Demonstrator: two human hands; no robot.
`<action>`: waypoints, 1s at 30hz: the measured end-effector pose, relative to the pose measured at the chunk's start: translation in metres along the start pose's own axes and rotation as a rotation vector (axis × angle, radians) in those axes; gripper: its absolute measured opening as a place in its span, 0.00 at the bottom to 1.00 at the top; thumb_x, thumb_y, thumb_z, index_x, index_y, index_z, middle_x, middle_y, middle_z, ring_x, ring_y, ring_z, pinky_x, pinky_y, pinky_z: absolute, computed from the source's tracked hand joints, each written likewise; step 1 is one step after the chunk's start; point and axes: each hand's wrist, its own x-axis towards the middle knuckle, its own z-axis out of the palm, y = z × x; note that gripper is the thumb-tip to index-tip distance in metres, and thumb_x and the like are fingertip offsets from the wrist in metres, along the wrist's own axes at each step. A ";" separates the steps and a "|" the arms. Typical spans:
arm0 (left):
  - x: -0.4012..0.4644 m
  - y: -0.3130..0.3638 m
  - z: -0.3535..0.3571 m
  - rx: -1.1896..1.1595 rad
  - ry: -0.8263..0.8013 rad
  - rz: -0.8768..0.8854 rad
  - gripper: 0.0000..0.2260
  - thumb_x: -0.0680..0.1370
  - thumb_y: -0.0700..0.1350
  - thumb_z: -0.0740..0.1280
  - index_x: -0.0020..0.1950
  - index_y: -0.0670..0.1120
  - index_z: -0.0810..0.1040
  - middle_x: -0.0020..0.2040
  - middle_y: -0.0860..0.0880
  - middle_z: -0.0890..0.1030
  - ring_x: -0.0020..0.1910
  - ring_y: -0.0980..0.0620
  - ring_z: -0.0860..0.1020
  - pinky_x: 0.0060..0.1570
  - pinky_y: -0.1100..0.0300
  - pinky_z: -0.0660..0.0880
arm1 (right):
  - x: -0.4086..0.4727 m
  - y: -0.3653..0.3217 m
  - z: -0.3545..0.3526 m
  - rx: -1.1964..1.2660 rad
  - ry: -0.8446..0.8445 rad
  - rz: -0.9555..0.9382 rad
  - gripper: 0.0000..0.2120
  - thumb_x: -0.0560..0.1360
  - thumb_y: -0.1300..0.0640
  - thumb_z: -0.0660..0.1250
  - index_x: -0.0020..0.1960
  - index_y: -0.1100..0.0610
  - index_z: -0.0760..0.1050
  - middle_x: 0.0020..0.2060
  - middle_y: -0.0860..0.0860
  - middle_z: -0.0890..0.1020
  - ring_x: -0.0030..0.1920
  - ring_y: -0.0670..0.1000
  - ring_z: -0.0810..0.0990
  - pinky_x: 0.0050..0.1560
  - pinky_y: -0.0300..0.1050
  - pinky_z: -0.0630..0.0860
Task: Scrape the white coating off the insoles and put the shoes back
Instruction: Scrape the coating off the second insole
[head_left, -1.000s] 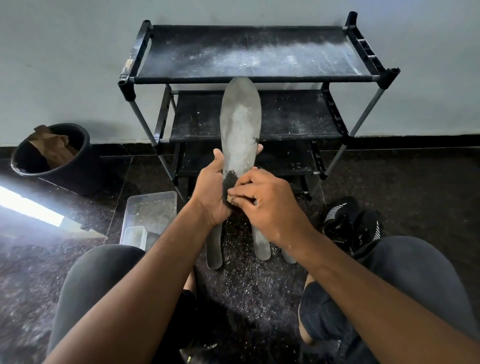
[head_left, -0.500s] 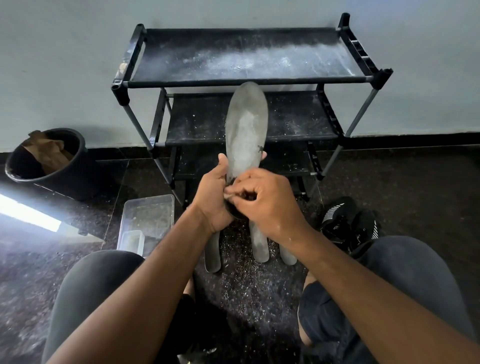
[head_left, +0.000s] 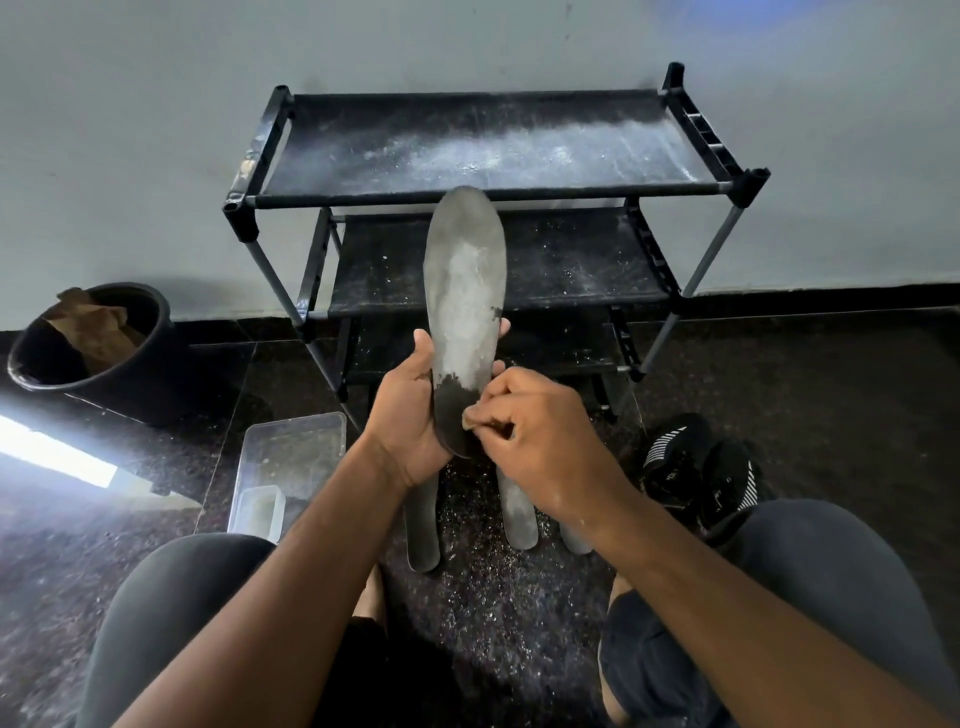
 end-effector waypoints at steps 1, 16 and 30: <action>0.000 0.000 0.000 -0.007 0.012 0.002 0.34 0.85 0.65 0.47 0.77 0.43 0.73 0.65 0.41 0.78 0.62 0.45 0.78 0.63 0.51 0.79 | -0.001 0.000 0.001 -0.001 -0.013 -0.007 0.05 0.72 0.67 0.74 0.47 0.61 0.86 0.44 0.52 0.81 0.48 0.48 0.80 0.58 0.39 0.76; -0.002 -0.007 0.003 0.028 0.018 0.030 0.32 0.87 0.61 0.47 0.77 0.38 0.69 0.75 0.39 0.74 0.73 0.44 0.74 0.72 0.48 0.72 | 0.008 0.016 -0.007 0.016 0.030 0.054 0.04 0.73 0.66 0.74 0.47 0.60 0.85 0.43 0.50 0.80 0.46 0.47 0.80 0.51 0.39 0.78; 0.003 0.009 -0.006 -0.055 0.039 0.155 0.30 0.87 0.60 0.49 0.75 0.39 0.74 0.74 0.43 0.76 0.62 0.47 0.79 0.70 0.53 0.72 | -0.003 0.000 -0.003 0.255 -0.036 0.186 0.02 0.70 0.61 0.77 0.41 0.56 0.86 0.40 0.45 0.83 0.39 0.42 0.82 0.42 0.35 0.77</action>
